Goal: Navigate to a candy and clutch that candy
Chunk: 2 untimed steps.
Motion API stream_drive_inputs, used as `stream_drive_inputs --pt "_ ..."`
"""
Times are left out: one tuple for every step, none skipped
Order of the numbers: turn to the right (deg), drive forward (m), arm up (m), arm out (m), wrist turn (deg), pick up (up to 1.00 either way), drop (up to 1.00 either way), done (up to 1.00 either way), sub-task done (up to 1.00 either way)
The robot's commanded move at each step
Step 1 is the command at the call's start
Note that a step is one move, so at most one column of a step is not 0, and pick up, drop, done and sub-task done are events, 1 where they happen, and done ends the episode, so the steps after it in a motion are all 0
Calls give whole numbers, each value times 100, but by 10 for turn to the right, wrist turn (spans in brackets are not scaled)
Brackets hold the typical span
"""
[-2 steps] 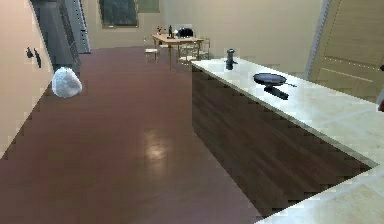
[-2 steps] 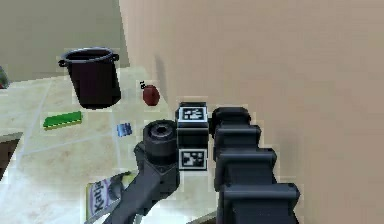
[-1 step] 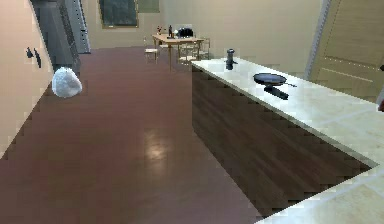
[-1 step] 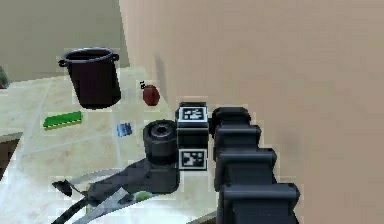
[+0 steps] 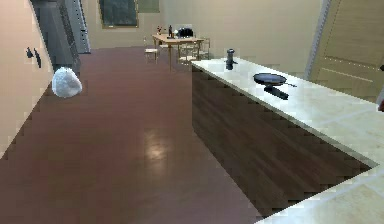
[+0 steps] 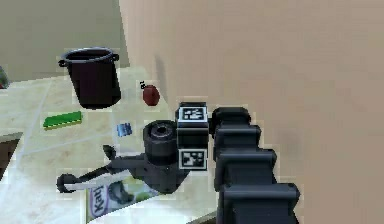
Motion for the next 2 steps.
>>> stream_drive_inputs --pt "0 0 -14 0 0 0 0 0 0" --pt "0 0 0 0 0 100 0 0 0"
